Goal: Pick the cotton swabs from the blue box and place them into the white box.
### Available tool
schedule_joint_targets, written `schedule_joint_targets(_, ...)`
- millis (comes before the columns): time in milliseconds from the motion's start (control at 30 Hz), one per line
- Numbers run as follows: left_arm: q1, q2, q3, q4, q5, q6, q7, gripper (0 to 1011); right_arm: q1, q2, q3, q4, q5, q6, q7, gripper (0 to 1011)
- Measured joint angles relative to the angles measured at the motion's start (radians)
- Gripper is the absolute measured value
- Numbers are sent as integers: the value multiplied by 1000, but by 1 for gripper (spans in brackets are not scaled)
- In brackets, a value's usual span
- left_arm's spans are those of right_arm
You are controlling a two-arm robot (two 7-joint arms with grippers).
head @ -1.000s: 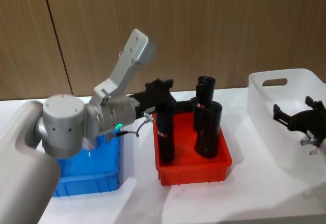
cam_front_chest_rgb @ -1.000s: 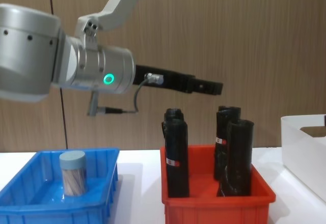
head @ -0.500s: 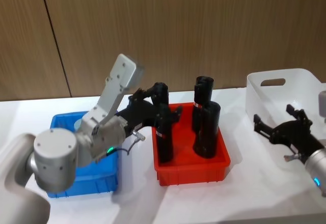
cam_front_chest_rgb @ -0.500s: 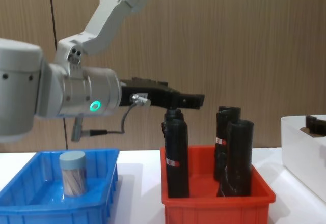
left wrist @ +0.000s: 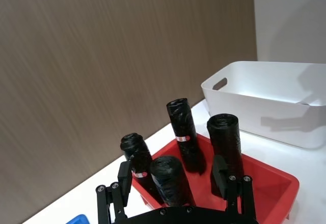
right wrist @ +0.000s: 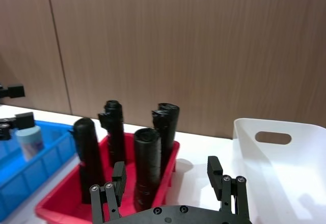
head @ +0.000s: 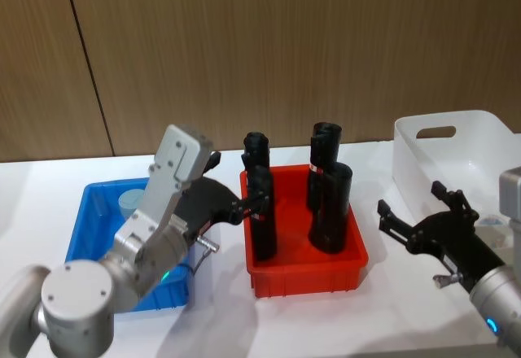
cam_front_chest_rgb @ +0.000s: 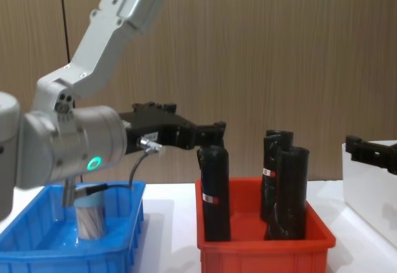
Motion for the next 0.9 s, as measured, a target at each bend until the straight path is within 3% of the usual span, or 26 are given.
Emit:
schedule_joint_targets(233, 69, 28, 7, -63, 2, -47, 91, 1004, -36, 0, -10, -49, 2, -3, -7, 1002)
schedule_joint_targets(567, 149, 61, 15, -135, 4, -102, 197, 1004, -42, 0, -11, -58, 3, -3, -8, 1002)
schedule_joint_targets(900, 165, 67, 16, -149, 5, -113, 217, 1004, -42, 0, -11, -58, 3, -3, -8, 1002)
